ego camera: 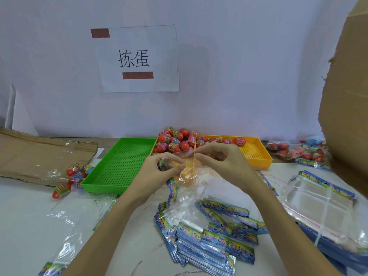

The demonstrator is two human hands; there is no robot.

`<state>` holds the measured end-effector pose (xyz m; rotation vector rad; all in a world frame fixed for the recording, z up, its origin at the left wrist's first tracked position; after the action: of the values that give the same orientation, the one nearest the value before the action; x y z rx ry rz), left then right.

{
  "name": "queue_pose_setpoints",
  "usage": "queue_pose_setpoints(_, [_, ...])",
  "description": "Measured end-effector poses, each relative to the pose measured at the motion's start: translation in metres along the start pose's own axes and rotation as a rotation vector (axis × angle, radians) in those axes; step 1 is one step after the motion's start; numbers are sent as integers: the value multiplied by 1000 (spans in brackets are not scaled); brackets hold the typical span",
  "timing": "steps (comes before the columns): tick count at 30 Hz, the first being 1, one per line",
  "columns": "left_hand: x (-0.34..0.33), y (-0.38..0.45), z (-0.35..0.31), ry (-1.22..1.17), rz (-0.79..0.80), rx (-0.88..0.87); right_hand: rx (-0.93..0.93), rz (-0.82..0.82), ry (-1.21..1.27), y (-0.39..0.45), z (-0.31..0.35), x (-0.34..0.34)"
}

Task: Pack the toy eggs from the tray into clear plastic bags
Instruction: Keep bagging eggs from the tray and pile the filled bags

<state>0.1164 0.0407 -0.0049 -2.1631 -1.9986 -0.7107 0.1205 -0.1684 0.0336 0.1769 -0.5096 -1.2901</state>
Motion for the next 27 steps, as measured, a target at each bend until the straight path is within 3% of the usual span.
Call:
queue_pose_setpoints(3, [0, -1, -2, -16, 6, -31, -71, 52, -13, 0, -8, -2])
queue_pose_setpoints(12, [2, -1, -4, 7, -19, -44, -167, 62, 421, -1, -9, 0])
queue_pose_setpoints(16, [4, -2, -5, 24, -51, -63, -223, 105, 478, -2, -13, -3])
queue_pose_setpoints(20, [11, -1, -6, 225, -261, -114, -194, 143, 378, -4, -11, -4])
queue_pose_setpoints(22, [13, -3, -11, 386, -322, -231, -205, 117, 248, -3, -11, -6])
queue_pose_setpoints(27, [-1, -8, -25, 664, -265, -469, -96, 101, 96, -2, -3, -26])
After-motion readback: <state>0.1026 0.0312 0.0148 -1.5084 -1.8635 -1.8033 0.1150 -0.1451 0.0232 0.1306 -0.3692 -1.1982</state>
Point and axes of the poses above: each hand's wrist, its own y-axis towards the middle knuckle, its own x-axis out of the back of the hand, z = x × y, the point moved 5 cm from there along y, towards the middle knuckle, and after that the axes turned 10 degrees about y, right-handed, at the moved point
